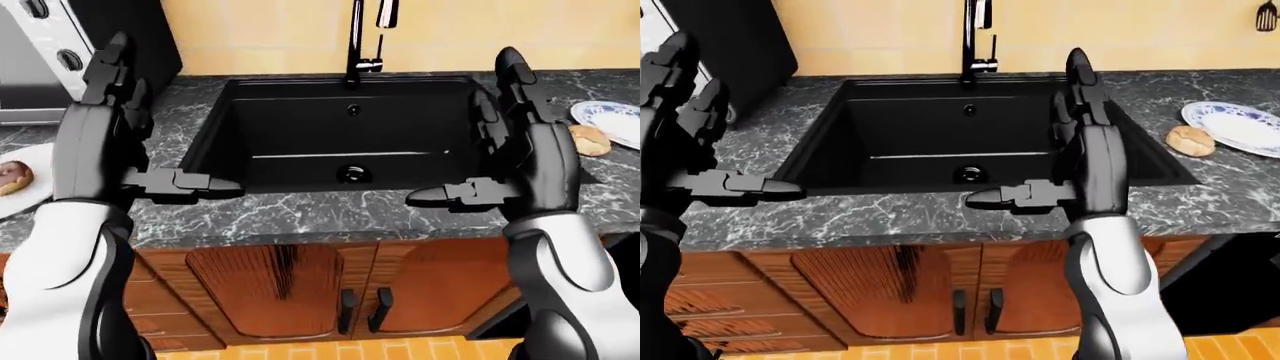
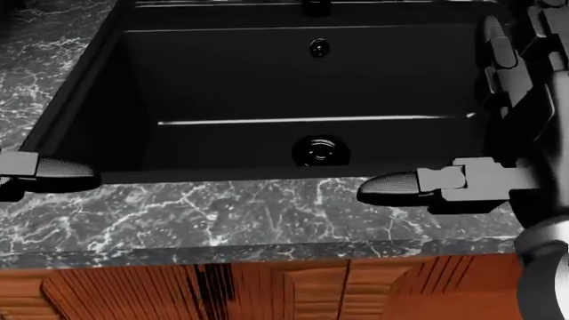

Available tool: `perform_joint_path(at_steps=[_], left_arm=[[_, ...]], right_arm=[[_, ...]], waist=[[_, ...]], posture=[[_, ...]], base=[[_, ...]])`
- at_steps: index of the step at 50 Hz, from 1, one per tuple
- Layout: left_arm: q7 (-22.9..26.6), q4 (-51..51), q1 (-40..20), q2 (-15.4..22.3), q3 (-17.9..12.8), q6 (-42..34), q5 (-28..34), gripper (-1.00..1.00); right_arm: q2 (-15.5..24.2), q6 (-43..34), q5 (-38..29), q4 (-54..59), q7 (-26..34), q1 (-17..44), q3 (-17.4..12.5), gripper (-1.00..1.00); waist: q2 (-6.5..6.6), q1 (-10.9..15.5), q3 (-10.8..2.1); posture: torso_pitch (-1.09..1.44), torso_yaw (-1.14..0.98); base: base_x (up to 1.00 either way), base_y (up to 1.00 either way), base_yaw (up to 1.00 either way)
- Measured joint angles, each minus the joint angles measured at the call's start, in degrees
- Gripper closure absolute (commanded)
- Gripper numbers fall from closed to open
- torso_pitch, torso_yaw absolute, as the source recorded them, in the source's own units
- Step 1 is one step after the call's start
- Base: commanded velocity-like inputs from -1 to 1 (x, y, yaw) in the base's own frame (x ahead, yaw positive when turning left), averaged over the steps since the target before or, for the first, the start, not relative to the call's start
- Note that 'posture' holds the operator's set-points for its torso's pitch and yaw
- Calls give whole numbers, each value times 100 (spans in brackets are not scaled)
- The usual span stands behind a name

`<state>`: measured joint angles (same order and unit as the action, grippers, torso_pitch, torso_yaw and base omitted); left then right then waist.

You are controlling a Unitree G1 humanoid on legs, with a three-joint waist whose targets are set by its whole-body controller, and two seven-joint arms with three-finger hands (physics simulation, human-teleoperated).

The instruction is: Place the pastries on the plates.

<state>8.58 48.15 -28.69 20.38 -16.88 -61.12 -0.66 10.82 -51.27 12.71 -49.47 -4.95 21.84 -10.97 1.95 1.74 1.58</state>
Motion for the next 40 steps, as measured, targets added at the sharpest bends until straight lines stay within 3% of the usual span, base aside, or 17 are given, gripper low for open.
perform_joint_path(at_steps=[2, 4, 6, 8, 13, 17, 19, 21, 23, 25, 27, 29, 31, 37, 39, 40], left_arm=[[0, 82, -22, 12, -12, 70, 9, -100], [1, 101, -42, 5, 3, 139, 19, -100], [33, 76, 52, -90, 129, 140, -9, -100], [79, 21, 74, -77, 163, 85, -49, -100], [57, 51, 17, -45, 61, 107, 6, -100], [56, 67, -38, -26, 70, 145, 21, -100], [54, 13, 10, -24, 34, 107, 36, -100], [52, -28, 50, -15, 8, 16, 54, -100], [52, -17, -9, 10, 0, -19, 64, -100], [46, 53, -101, 48, -31, 27, 74, -100], [47, 112, -150, 43, 0, 122, 66, -100], [80, 123, 10, -77, 109, 125, 29, -100], [141, 16, 68, -69, 172, 23, -43, -100], [96, 118, 21, -4, -18, 34, 13, -100], [81, 157, 6, 12, -25, 104, 26, -100], [76, 154, 45, 23, -56, 123, 34, -100]], right_arm=[[-3, 69, -35, -83, 8, 13, -28, -100], [21, 115, -75, -114, 16, 27, -34, -100], [21, 94, -113, -45, 14, -53, -121, -100], [23, 11, -145, -11, -1, -58, -152, -100], [23, 11, -141, -124, 32, 4, -107, -100], [39, -24, -127, -122, 43, 79, -114, -100], [-2, -79, -92, -111, 57, 67, -66, -100], [-2, -172, -49, -57, 69, 73, -25, -100], [3, -185, -29, -58, 62, 109, -48, -100], [-4, -144, 20, -158, 19, 208, -131, -100], [55, -33, -3, -207, -43, 188, -178, -100], [74, -16, -62, -55, -96, 60, -198, -100], [49, -106, -122, 87, -139, 22, -192, -100], [10, -108, 72, -64, -178, 141, -216, -100], [4, -53, 115, -63, -217, 159, -205, -100], [-32, -40, 139, -48, -226, 135, -151, -100]], waist=[[-209, 56, 86], [-513, 31, 42], [-461, -24, 159], [-440, -43, 169], [-133, -41, 240], [112, -36, 208], [86, 42, 236], [151, 8, 127], [132, -15, 25], [-101, -15, 29], [-441, -158, 98], [-433, -217, 307], [-383, -240, 371], [-111, -233, 224], [108, -225, 115], [49, -166, 127]], posture=[[0, 0], [0, 0], [0, 0], [0, 0], [0, 0], [0, 0], [0, 0], [0, 0], [0, 0], [0, 0], [0, 0], [0, 0], [0, 0], [0, 0], [0, 0], [0, 0]], base=[[14, -61, 0], [20, -61, 0], [22, -61, 0], [21, -61, 0], [25, -61, 0], [26, -61, 0], [26, -62, 0], [27, -61, 0], [20, -46, 0], [0, 0, 0], [0, 0, 0], [0, 0, 0], [0, 0, 0], [0, -4, 0], [0, -27, 0], [0, -45, 0]])
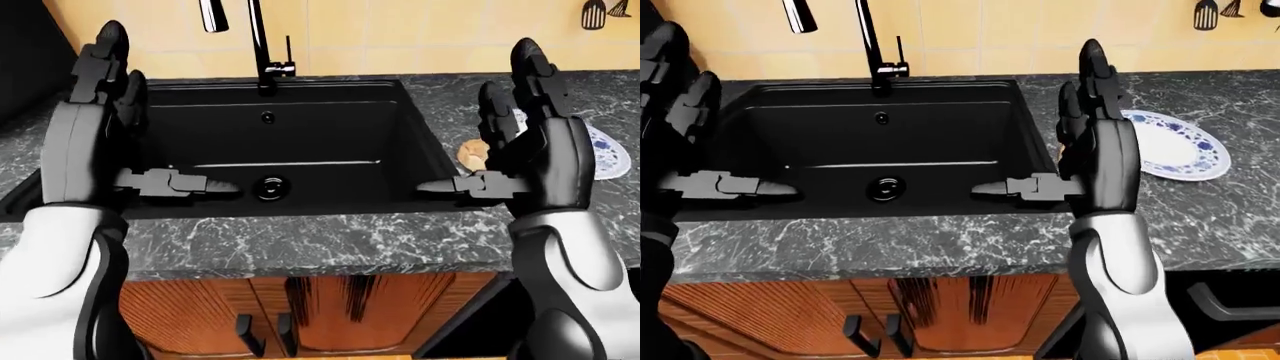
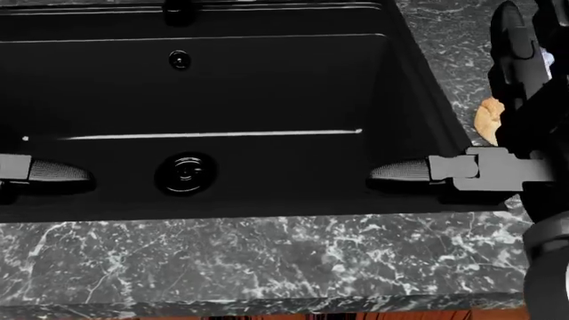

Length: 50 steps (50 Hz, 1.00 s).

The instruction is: Place the pastries on the plates.

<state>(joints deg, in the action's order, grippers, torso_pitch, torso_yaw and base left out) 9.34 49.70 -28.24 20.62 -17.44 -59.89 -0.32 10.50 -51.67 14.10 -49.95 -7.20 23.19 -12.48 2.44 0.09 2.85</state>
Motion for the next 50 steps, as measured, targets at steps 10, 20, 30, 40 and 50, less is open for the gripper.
perform_joint_path(at_steps=[10, 20, 30, 40, 50], left_arm=[[-24, -44, 68, -7, -46, -23, 34, -100], [51, -76, 63, -35, 112, -114, -52, -100], [13, -67, 26, -30, 66, 60, 10, -100], [23, -84, 172, -49, -24, 34, 53, -100], [99, -86, 165, -110, 169, -5, -6, -100]], right_arm=[[62, -22, 75, -100, 3, -11, 56, -100], [114, -175, 26, 37, -55, 4, -85, -100], [103, -78, -6, 30, -54, 53, 60, -100], [-17, -79, -18, 30, 7, -36, 133, -100], [85, -89, -216, 20, 42, -88, 14, -100]], waist=[[-101, 160, -56], [-601, 29, -58], [-370, -82, 66], [-45, 55, 105], [-319, -41, 167]], posture=[[0, 0], [0, 0], [0, 0], [0, 0], [0, 0]], base=[[0, -80, 0], [0, -73, 0], [0, -2, 0], [0, -41, 0], [0, -3, 0]])
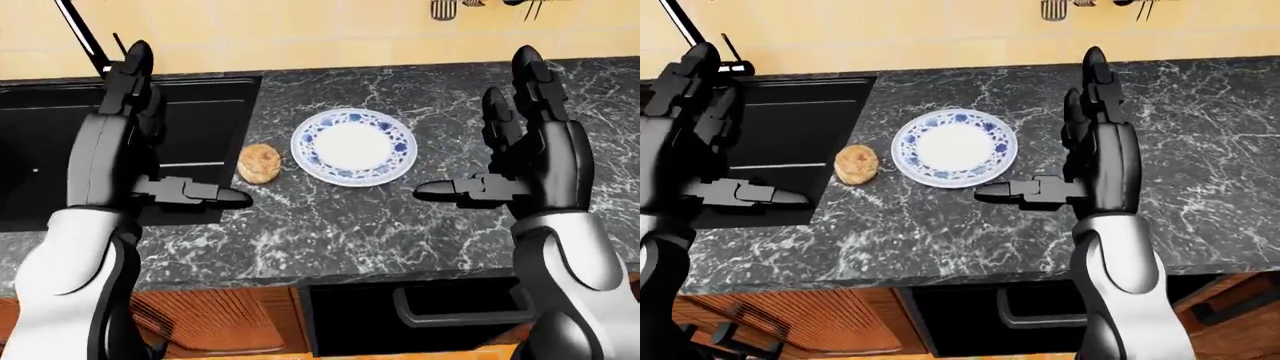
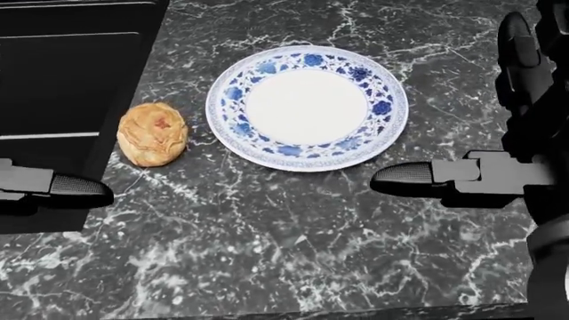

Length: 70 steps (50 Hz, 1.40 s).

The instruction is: Place the pastries on the plates.

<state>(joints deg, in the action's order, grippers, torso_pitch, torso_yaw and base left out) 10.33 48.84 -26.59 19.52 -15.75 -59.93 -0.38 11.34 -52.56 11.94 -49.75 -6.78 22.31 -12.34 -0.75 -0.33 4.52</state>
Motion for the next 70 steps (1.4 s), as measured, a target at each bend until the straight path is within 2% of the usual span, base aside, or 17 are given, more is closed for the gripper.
perform_joint_path(at_steps=[5, 8, 12, 16, 31, 39, 44, 49, 53, 58, 62, 65, 70], left_arm=[[-26, 51, -59, 43, -125, 5, 34, -100], [-51, 120, -74, 61, -157, 68, 64, -100], [-64, 45, -6, 62, -200, 8, 90, -100], [-72, 24, -2, 64, -197, -44, 110, -100], [-37, -43, -147, 89, -105, -32, 105, -100], [-55, -280, -392, 131, -37, -80, 114, -100], [36, -580, -660, 317, -9, -316, 93, -100], [239, -886, -941, 570, 75, -488, 97, -100], [501, -1251, -1172, 786, 316, -455, 266, -100], [1069, -1640, -1504, 929, 669, -425, 692, -100], [1502, -2139, -1705, 850, 891, -125, 1216, -100], [1797, -2499, -1780, 638, 971, 160, 1614, -100], [2398, -2793, -1694, 424, 1101, 464, 2183, -100]], right_arm=[[-24, 9, -34, -77, 45, 94, 73, -100], [-41, 61, -38, -105, 67, 118, 85, -100], [-79, 24, -22, -32, 107, 77, 163, -100], [-70, 10, -33, -52, 126, 80, 149, -100], [-59, -78, -67, -95, 104, 113, 8, -100], [-8, -110, 36, -107, 41, 157, 8, -100], [-11, -93, 68, -139, 36, 97, 9, -100], [-8, -110, 69, -173, 19, 72, -5, -100], [11, -151, 97, -237, 27, 68, -39, -100], [43, -206, 141, -309, 21, 54, -104, -100], [55, -206, 151, -300, 16, 41, -91, -100], [51, -204, 134, -284, 14, 42, -73, -100], [67, -225, 141, -304, 17, 49, -117, -100]], waist=[[192, -51, -110], [378, -93, -192], [169, 13, -189], [62, 70, -202], [119, 87, -239], [93, 86, -240], [75, 85, -244], [66, 91, -235], [60, 98, -235], [46, 102, -229], [41, 107, -234], [26, 111, -227], [0, 110, -221]], posture=[[0, 0], [0, 0], [0, 0], [0, 0], [0, 0], [0, 0], [0, 0], [0, 0], [0, 0], [0, 0], [0, 0], [0, 0], [0, 0]], base=[[0, 0, 0], [0, 0, 0], [0, 0, 0], [0, 0, 0], [0, 0, 0], [0, 0, 0], [0, 0, 0], [0, 0, 0], [0, 0, 0], [0, 0, 0], [0, 0, 0], [0, 0, 0], [0, 0, 0]])
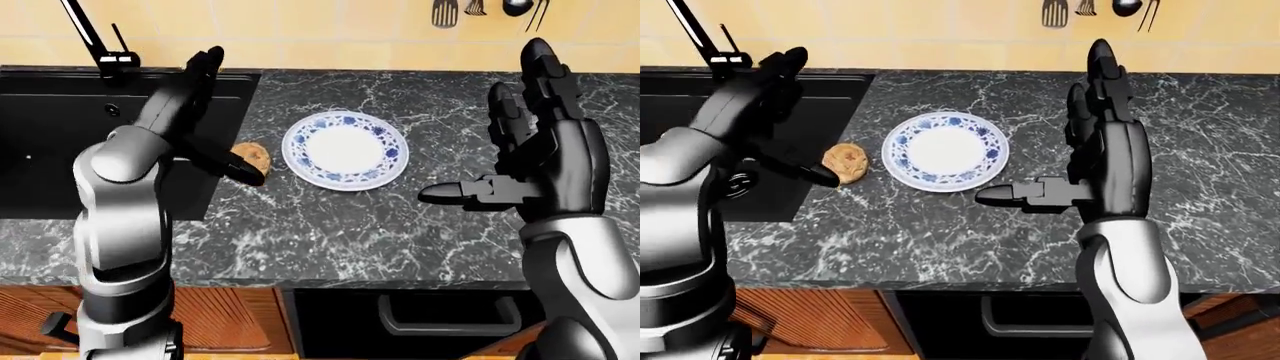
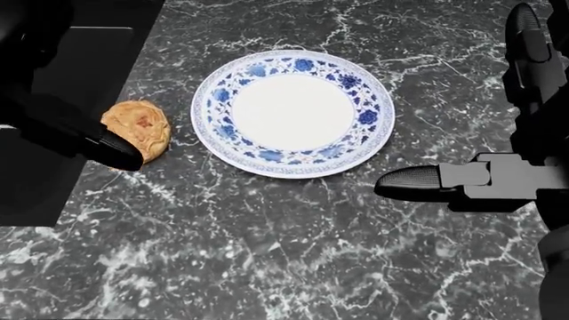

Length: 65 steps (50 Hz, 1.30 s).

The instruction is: Place the pastries on the plates.

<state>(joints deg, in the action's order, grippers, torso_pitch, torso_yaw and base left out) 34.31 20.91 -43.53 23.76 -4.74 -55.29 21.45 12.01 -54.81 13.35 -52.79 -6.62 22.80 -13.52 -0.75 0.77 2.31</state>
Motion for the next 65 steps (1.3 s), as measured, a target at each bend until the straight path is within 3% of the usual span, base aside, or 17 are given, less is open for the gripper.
perform_joint_path(at_steps=[7, 17, 42, 62, 65], left_arm=[[662, -598, -157, -152, 13, 335, 696, -100], [1032, -1264, -241, -292, -10, 955, 1361, -100], [451, -3021, -491, -552, 12, 2062, 1365, -100], [208, -3454, -337, -489, -13, 2395, 1361, -100], [173, -3526, -332, -480, -18, 2433, 1365, -87]], right_arm=[[-9, 25, -14, 11, 10, -29, 13, -100], [-27, 105, -93, 85, 38, -48, 69, -100], [18, 13, -156, 65, 97, 39, 25, -100], [-3, 12, -148, -70, 113, -147, -46, -100], [-6, 29, -167, -58, 114, -151, -26, -100]], waist=[[-32, 8, -1], [-46, 6, -18], [-66, 11, -51], [-53, 0, -71], [-50, 3, -79]], posture=[[0, 0], [0, 0], [0, 0], [0, 0], [0, 0]], base=[[0, 0, 0], [0, 0, 0], [0, 0, 0], [0, 0, 0], [0, 0, 0]])
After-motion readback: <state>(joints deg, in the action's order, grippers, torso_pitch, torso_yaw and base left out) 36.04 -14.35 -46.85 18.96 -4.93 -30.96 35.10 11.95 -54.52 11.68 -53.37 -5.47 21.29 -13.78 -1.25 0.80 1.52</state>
